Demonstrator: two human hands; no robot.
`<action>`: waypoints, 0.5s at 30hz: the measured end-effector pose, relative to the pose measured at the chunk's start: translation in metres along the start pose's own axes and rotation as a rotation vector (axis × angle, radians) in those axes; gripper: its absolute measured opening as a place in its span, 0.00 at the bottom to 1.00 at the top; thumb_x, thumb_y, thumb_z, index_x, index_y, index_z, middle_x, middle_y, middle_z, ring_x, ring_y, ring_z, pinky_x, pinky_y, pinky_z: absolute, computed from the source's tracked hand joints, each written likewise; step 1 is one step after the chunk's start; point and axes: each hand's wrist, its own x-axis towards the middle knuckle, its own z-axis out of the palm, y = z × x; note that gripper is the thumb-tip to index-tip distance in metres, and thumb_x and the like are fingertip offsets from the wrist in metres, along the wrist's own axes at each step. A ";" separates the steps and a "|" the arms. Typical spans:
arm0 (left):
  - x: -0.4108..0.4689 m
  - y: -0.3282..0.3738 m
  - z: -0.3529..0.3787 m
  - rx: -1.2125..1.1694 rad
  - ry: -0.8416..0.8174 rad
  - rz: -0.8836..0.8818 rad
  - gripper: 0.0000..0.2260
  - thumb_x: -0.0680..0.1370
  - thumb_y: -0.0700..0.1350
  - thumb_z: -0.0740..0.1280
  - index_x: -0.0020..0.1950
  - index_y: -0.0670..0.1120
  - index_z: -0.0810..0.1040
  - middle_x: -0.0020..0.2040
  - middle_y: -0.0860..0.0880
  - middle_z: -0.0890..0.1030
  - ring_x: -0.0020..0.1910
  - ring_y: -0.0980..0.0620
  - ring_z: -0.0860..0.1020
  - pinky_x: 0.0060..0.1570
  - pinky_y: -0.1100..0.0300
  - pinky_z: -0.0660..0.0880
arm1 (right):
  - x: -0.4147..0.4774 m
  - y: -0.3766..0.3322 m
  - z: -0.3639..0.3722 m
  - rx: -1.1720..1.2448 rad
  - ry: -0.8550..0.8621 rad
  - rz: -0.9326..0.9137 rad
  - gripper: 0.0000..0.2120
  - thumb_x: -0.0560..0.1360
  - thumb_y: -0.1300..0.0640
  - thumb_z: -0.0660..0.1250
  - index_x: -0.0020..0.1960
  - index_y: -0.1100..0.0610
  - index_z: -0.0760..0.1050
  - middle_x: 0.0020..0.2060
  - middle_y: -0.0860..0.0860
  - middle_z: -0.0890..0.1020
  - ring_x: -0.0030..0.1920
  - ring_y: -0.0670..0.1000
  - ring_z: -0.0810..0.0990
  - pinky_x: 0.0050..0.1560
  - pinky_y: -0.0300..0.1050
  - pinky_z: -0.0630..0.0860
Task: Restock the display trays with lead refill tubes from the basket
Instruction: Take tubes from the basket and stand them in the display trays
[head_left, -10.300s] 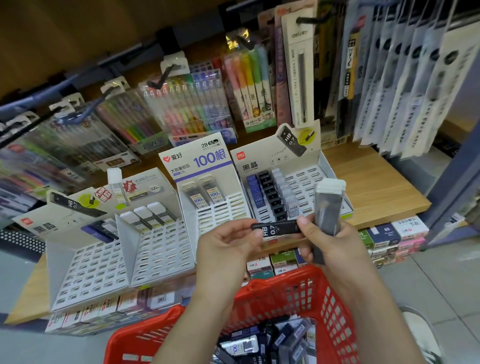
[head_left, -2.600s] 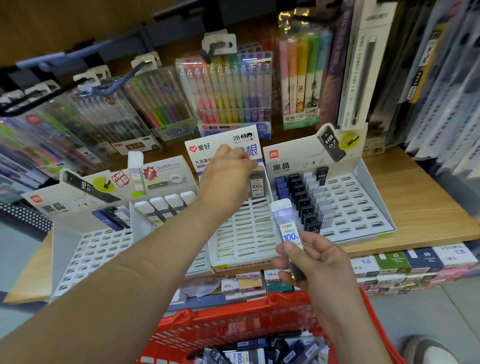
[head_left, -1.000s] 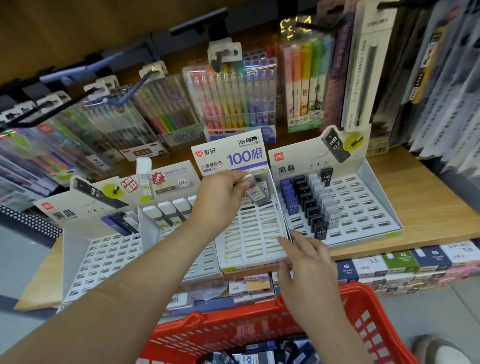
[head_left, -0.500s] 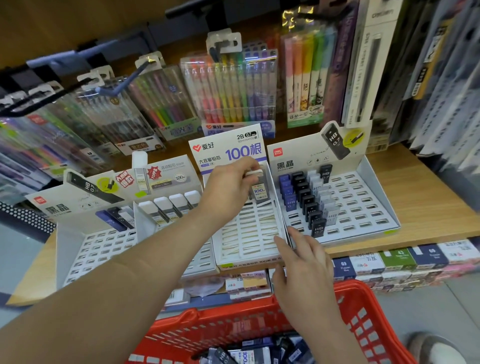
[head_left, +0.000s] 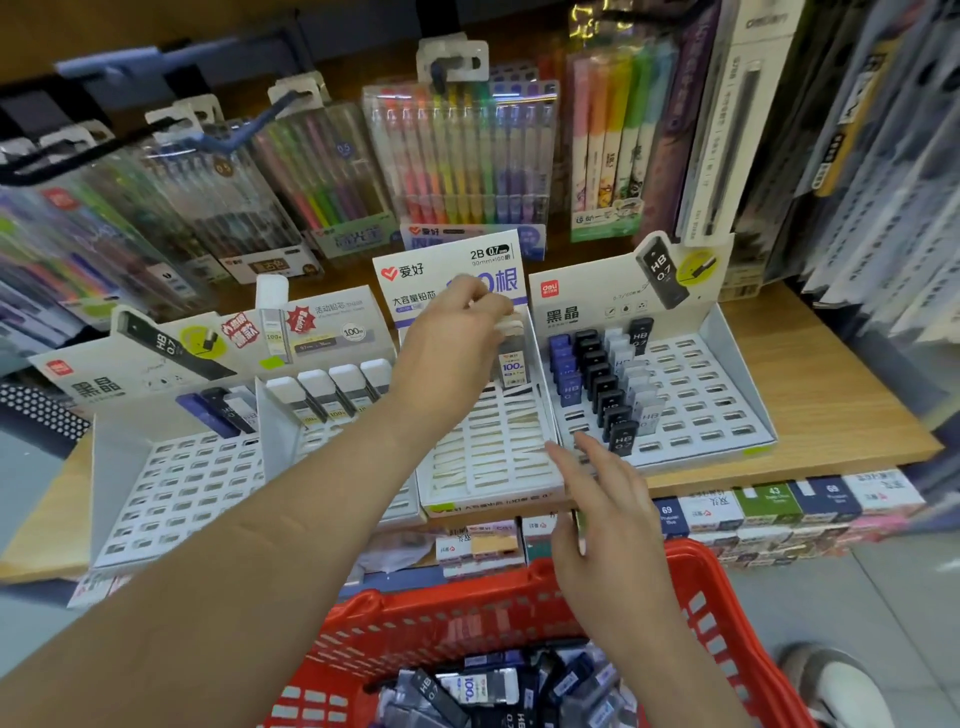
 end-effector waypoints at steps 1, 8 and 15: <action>-0.009 0.001 -0.005 0.004 0.034 0.024 0.10 0.73 0.34 0.69 0.54 0.41 0.80 0.51 0.44 0.77 0.46 0.41 0.77 0.41 0.48 0.78 | -0.001 -0.003 -0.006 0.117 0.046 -0.020 0.25 0.78 0.63 0.63 0.71 0.44 0.70 0.70 0.41 0.69 0.68 0.38 0.64 0.67 0.34 0.64; -0.162 0.021 -0.022 -0.212 -0.037 -0.042 0.09 0.74 0.43 0.63 0.47 0.47 0.82 0.43 0.50 0.81 0.39 0.49 0.80 0.36 0.58 0.78 | -0.009 -0.008 -0.034 0.143 -0.558 0.141 0.10 0.78 0.61 0.65 0.48 0.47 0.81 0.36 0.44 0.83 0.37 0.44 0.81 0.41 0.40 0.78; -0.309 0.006 0.021 -0.114 -0.741 -0.453 0.10 0.77 0.41 0.60 0.52 0.47 0.80 0.48 0.46 0.82 0.43 0.47 0.79 0.39 0.57 0.73 | -0.082 0.051 0.022 -0.402 -1.042 0.171 0.17 0.79 0.55 0.63 0.68 0.54 0.73 0.64 0.54 0.78 0.58 0.54 0.77 0.56 0.46 0.75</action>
